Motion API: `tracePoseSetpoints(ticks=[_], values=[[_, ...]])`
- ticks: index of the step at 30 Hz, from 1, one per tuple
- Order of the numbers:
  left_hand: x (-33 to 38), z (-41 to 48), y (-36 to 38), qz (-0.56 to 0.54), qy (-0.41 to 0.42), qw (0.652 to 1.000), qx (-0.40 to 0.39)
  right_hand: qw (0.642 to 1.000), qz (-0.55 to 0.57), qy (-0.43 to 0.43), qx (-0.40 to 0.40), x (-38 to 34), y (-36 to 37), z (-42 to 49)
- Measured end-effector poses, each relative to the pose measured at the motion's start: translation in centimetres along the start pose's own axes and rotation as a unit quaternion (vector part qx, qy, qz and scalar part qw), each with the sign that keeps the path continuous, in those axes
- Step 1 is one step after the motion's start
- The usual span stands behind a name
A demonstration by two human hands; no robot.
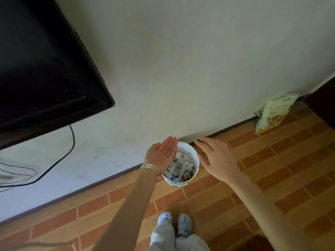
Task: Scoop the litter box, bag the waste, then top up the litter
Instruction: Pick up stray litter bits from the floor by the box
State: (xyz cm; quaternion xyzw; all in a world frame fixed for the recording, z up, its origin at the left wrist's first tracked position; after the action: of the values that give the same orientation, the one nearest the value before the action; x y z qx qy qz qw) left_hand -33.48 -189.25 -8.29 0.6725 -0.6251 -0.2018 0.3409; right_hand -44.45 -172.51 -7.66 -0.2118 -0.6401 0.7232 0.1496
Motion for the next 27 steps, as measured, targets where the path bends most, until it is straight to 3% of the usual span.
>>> tracePoseSetpoints(ticks=[14, 21, 24, 26, 27], values=[[-1.6, 21.3, -13.0, 0.051, -0.024, 0.983, 0.176, 0.995, 0.047, 0.007, -0.09, 5.4, 20.8, 3.8], [-2.4, 27.7, -18.2, 0.169, -0.054, 0.96, 0.219, 0.988, 0.065, 0.024, -0.139, 6.5, 28.9, 3.9], [-1.8, 29.9, -20.0, 0.171, -0.136, 0.946, 0.241, 0.986, 0.058, 0.025, -0.157, 6.7, 30.6, 3.8], [-1.2, 30.6, -20.8, 0.304, -0.102, 0.917, 0.238, 0.984, 0.053, 0.027, -0.167, 6.8, 31.2, 3.9], [-1.1, 30.3, -19.9, 0.263, -0.139, 0.927, 0.23, 0.983, 0.052, 0.027, -0.173, 6.8, 31.2, 4.0]])
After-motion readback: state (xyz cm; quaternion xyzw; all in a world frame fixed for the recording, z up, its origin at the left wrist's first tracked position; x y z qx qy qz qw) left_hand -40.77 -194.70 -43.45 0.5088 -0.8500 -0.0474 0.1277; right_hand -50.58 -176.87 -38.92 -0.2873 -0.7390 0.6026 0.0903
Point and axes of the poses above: each hand's wrist, its own z-axis towards the middle knuckle, its own y-axis out of the palm, x = y × z, the point moved 1 cm from there along z, towards the middle knuckle, and after that the axes turned 1 degree about -z, right-handed, at the moved point
